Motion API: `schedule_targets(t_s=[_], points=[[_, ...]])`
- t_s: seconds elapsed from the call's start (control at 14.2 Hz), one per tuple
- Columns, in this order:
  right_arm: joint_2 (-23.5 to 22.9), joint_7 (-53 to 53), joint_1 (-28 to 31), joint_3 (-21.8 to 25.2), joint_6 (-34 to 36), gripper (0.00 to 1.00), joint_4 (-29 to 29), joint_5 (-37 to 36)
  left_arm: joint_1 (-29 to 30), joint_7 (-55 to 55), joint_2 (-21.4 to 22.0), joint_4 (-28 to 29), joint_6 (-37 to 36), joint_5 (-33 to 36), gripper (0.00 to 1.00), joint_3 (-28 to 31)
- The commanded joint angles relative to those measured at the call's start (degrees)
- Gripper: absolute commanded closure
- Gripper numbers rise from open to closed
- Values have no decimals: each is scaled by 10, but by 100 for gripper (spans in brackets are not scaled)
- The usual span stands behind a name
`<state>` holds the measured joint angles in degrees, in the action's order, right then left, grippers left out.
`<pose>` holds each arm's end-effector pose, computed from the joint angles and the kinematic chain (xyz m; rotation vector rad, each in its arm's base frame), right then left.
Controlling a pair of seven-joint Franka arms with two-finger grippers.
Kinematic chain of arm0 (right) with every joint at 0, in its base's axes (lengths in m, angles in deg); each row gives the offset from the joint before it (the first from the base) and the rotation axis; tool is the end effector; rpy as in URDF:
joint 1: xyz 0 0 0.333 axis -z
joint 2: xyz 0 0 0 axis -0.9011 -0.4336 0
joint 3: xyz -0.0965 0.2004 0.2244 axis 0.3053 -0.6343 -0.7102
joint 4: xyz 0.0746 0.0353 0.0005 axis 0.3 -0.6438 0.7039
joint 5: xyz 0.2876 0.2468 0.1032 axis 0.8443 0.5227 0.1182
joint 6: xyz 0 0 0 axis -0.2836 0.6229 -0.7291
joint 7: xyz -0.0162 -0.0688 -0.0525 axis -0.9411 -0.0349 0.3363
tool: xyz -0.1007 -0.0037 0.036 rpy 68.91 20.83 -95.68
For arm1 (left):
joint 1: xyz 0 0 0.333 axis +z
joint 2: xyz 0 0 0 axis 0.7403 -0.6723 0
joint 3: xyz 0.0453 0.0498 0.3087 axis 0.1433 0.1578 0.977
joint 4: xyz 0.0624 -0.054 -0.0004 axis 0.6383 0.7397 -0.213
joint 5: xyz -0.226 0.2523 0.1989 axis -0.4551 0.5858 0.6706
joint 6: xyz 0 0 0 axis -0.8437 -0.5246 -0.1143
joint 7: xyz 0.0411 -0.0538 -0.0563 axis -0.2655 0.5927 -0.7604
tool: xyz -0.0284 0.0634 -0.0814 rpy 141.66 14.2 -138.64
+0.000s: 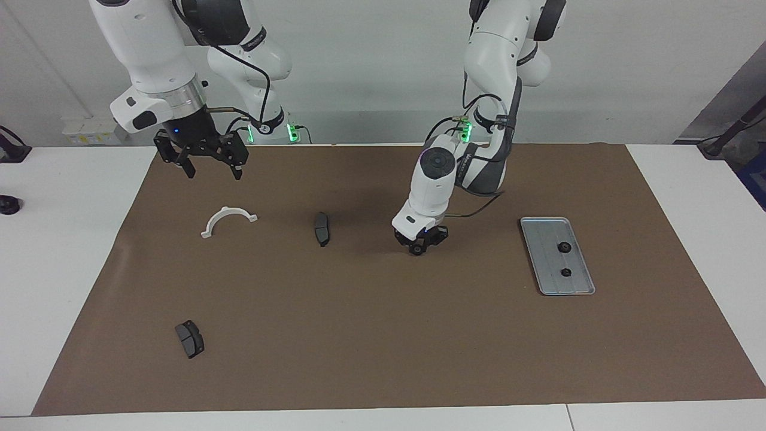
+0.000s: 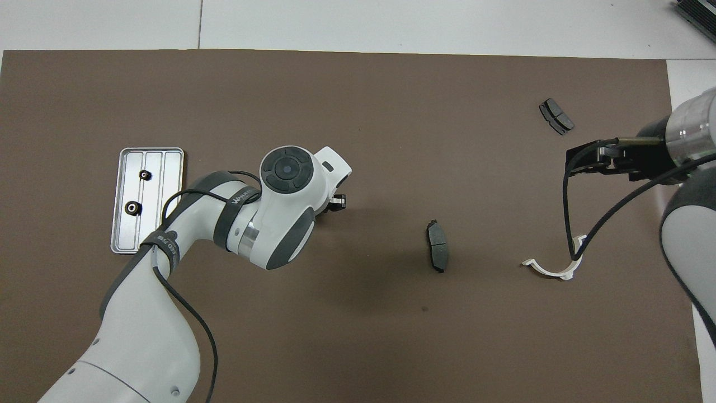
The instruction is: Pick bearing gear from pile to tray
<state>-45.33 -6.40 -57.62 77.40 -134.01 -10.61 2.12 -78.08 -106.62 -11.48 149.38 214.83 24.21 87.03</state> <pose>0.5626 0.0527 0.6134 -3.1288 0.1442 -0.0682 0.5536 -0.3435 0.3233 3.1063 -0.0614 0.0011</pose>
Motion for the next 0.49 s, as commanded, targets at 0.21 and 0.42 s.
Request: schedule_targets(t_s=[0.21,0.42], points=[[16,-17,1,19,36,0,4,-1,160,50,22,-64,-57,5,100,-6],[16,-18,-33,52,45,0,4,-1,235,134,44,-41,-77,1,100,-5]])
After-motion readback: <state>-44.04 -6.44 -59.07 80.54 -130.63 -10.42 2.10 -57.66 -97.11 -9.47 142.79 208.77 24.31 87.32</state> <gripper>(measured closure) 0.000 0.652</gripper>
